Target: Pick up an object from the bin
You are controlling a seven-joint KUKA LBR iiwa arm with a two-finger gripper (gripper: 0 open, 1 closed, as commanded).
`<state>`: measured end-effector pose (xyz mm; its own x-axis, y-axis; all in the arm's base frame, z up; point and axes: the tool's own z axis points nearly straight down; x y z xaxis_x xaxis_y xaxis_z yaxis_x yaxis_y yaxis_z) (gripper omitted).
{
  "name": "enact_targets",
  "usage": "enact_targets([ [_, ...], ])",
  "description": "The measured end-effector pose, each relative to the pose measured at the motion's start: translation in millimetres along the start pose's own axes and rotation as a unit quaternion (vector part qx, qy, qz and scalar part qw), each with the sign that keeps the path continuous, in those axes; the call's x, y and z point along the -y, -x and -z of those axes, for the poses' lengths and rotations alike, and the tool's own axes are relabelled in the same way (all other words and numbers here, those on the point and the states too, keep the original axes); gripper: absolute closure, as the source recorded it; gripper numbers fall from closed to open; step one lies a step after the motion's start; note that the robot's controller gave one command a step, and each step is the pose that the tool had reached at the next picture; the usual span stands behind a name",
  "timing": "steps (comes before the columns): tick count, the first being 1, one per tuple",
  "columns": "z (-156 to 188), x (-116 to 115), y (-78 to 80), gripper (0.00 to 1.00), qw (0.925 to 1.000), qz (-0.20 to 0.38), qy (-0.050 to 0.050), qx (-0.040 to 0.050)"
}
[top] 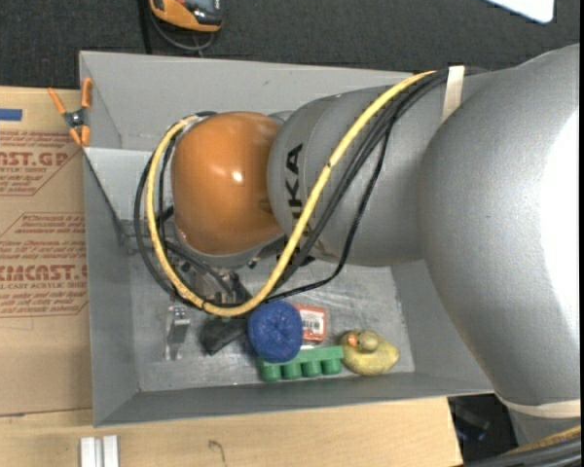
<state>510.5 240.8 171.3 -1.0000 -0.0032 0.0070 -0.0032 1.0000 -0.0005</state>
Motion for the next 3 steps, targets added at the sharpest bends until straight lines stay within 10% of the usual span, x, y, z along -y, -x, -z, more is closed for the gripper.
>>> enact_targets([
  [1,4,1,2.3,0.0,1.0,-0.001,0.001,0.0036],
  [3,-43,83,4.9,0.0,0.9999,0.017,0.0,0.0014],
])
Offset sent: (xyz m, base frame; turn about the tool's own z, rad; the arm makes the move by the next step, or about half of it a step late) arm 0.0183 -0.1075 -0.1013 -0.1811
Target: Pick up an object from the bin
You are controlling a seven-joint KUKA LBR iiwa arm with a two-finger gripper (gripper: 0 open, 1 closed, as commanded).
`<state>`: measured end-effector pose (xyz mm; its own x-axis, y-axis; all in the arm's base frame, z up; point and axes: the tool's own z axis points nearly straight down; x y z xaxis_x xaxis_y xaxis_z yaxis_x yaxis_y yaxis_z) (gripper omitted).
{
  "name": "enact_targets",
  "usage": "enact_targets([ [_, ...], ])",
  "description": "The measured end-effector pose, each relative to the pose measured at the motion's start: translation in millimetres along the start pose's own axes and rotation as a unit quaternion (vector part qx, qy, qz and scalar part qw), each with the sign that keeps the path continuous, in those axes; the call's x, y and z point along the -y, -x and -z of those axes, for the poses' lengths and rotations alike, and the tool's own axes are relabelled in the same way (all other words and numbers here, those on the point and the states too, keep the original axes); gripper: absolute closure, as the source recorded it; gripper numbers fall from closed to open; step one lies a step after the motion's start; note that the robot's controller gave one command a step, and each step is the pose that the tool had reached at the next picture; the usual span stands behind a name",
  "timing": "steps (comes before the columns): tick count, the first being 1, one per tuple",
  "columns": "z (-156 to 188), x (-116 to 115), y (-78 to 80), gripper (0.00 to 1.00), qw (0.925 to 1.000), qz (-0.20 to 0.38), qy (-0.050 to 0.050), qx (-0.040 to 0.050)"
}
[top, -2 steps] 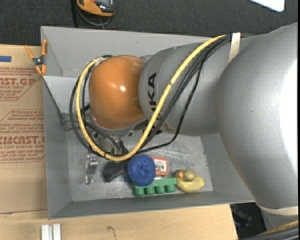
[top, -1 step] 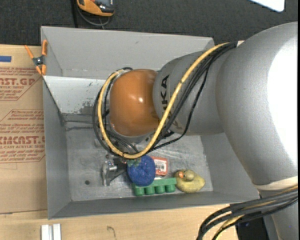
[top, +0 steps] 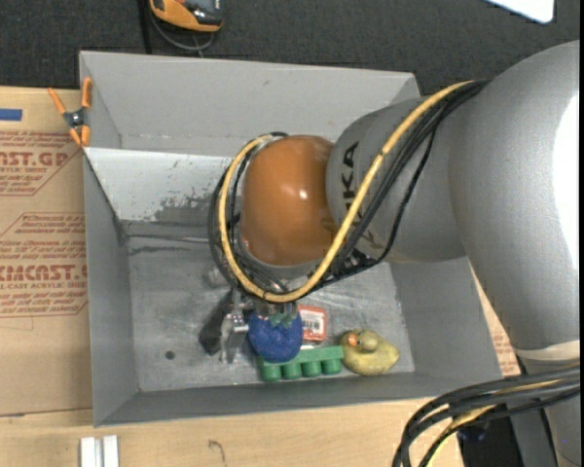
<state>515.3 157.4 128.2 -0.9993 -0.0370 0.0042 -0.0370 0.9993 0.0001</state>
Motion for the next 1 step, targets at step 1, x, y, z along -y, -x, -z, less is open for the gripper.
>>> enact_targets([
  [1,6.1,9.3,9.4,0.0,0.9959,0.09,0.0,0.0035],
])
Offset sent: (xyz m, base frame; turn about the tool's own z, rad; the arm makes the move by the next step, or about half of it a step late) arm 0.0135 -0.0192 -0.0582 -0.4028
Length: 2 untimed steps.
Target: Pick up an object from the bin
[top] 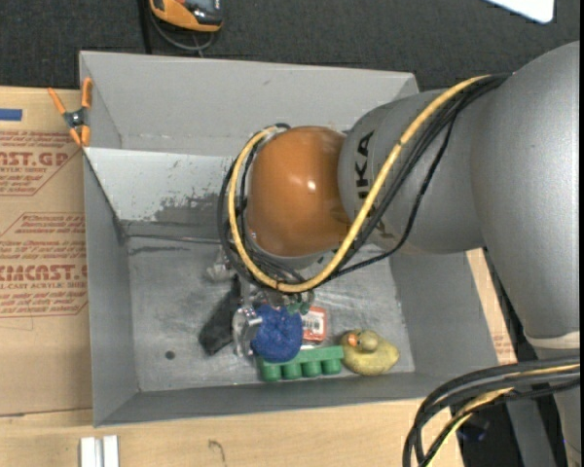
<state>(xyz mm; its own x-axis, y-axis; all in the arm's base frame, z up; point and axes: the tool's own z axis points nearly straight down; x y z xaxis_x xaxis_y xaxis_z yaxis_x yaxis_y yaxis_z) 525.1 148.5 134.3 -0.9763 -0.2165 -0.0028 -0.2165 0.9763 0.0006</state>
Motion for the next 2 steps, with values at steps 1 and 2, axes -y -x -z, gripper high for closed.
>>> enact_targets([
  [1,-50,7,1.6,0.0,0.9949,0.1,0.0,0.0002],
  [2,-61,16,30.6,1.0,0.9906,0.137,0.001,0.0029],
])
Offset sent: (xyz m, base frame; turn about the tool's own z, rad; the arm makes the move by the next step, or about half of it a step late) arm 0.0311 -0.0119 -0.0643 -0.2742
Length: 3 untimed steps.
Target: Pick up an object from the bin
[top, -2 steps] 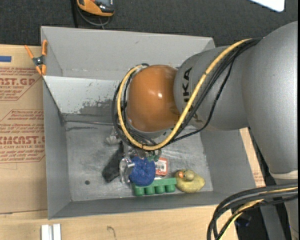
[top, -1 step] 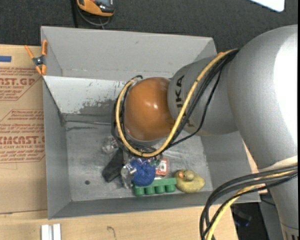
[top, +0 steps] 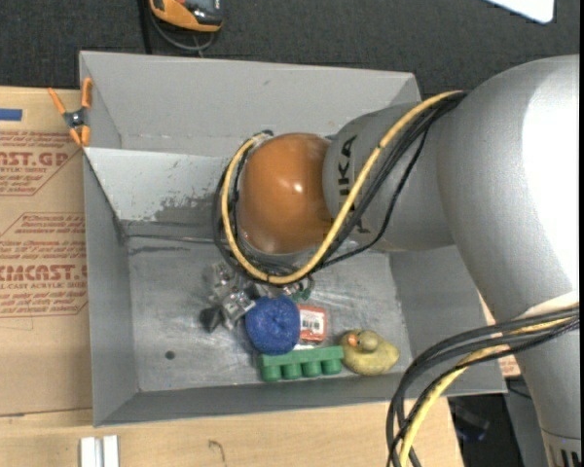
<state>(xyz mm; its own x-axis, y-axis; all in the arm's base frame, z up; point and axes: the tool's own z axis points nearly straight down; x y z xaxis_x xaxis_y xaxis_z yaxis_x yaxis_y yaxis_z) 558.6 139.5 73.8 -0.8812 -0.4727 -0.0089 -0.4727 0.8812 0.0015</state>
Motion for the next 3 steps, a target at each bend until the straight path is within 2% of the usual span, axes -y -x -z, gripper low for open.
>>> enact_targets([
  [2,3,0,-0.6,1.0,1.0,0.0,0.0,-0.001],
  [3,15,-1,-3.3,1.0,1.0,0.0,0.001,-0.0069],
])
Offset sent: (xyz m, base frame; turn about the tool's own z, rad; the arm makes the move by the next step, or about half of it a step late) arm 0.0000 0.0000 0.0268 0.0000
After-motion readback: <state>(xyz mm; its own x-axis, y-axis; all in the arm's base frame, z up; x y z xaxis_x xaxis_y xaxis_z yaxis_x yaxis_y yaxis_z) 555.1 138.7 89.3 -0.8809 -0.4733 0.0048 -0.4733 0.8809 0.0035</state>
